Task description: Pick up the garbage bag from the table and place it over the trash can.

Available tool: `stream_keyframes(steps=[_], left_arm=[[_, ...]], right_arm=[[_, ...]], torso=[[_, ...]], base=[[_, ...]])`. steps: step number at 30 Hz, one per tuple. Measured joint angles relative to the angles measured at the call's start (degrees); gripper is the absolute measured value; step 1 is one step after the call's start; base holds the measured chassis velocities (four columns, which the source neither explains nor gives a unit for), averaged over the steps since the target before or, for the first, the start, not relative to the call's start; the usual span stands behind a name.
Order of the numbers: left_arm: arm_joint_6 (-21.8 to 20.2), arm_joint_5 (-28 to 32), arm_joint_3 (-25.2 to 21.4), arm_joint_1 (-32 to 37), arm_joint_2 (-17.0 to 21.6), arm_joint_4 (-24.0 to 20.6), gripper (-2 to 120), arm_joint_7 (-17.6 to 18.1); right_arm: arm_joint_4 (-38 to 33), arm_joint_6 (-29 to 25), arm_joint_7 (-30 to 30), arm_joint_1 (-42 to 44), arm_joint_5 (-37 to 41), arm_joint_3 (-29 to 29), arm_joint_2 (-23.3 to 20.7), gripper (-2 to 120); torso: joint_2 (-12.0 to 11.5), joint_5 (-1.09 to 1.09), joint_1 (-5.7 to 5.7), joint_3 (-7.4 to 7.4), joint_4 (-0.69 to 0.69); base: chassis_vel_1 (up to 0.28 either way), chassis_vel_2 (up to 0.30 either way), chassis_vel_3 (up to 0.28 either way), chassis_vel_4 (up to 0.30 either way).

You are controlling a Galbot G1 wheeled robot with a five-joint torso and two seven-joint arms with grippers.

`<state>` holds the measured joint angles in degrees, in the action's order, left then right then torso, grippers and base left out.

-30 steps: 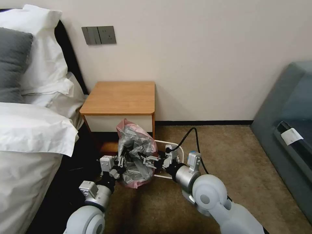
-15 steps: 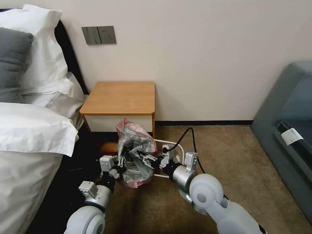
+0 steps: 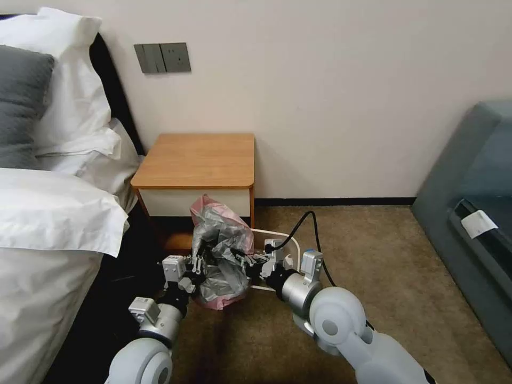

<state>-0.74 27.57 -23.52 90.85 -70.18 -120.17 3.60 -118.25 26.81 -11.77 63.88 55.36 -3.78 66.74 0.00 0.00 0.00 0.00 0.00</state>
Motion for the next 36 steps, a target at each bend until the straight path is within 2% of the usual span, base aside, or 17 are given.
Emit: stream_keyframes(steps=[10, 24, 36], left_arm=[[-1.0, 1.6, -0.1, -0.6, -0.2, 0.5, 9, 1.0], [-3.2, 7.1, -2.4, -1.9, -0.8, 1.1, 9, 1.7], [-3.4, 8.1, -3.7, -2.0, -0.7, 1.4, 9, 1.7]], right_arm=[[-3.8, 0.1, -0.2, 2.1, 0.5, 2.1, -2.2, 0], [-9.1, 0.8, 0.2, 6.4, 4.3, 11.3, -8.0, 0], [-10.1, 1.2, 0.3, 7.9, 6.8, 17.4, -9.4, 0]], torso=[[0.0, 0.00, 0.00, 0.00, 0.00], [0.0, 0.01, 0.00, 0.00, 0.00], [0.0, 0.01, 0.00, 0.00, 0.00]], base=[[0.000, 0.000, 0.000, 0.000], [0.000, 0.000, 0.000, 0.000], [0.000, 0.000, 0.000, 0.000]])
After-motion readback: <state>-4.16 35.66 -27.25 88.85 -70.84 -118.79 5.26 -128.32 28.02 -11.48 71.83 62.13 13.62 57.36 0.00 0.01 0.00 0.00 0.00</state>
